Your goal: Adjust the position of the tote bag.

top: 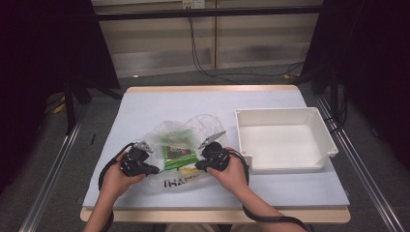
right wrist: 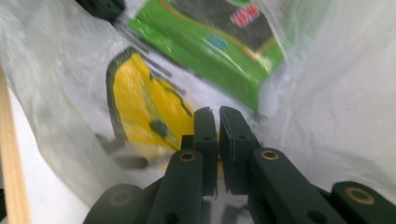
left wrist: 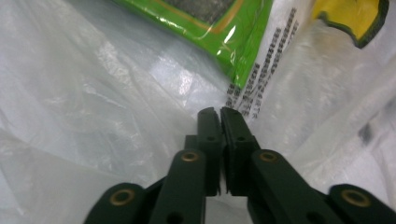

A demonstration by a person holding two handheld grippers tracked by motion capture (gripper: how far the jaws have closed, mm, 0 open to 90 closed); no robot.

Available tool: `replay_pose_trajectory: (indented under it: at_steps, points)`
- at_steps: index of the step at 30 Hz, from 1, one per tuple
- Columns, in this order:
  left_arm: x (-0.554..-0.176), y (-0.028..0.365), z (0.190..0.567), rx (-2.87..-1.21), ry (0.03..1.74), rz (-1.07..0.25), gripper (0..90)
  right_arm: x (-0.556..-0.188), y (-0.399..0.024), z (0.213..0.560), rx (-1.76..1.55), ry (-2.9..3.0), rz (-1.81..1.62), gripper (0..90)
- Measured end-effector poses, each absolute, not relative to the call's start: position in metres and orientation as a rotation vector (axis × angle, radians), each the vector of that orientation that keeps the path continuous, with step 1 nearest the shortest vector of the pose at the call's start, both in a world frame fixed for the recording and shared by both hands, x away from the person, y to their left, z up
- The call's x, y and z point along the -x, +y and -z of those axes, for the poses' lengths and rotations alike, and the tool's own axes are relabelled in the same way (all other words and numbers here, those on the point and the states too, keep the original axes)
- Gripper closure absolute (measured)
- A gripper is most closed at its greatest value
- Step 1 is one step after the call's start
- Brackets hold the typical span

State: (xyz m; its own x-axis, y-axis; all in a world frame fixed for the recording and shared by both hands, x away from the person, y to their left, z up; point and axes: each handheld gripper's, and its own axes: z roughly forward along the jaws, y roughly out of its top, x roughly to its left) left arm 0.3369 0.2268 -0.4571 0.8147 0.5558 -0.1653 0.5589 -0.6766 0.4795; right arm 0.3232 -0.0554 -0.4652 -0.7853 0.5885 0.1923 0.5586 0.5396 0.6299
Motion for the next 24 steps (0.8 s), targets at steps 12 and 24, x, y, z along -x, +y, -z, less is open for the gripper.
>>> replay_pose_trajectory:
  at_steps: [12, 24]
  points:
    - [-0.347, 0.215, 0.435, -2.396, 0.835, -0.05, 62.3, -0.333, -0.045, 0.459, -1.028, 2.681, -1.114, 76.7]
    - [-0.34, 0.189, 0.431, -2.347, 0.818, -0.029, 62.1, -0.334, -0.039, 0.438, -0.994, 2.704, -1.144, 82.8]
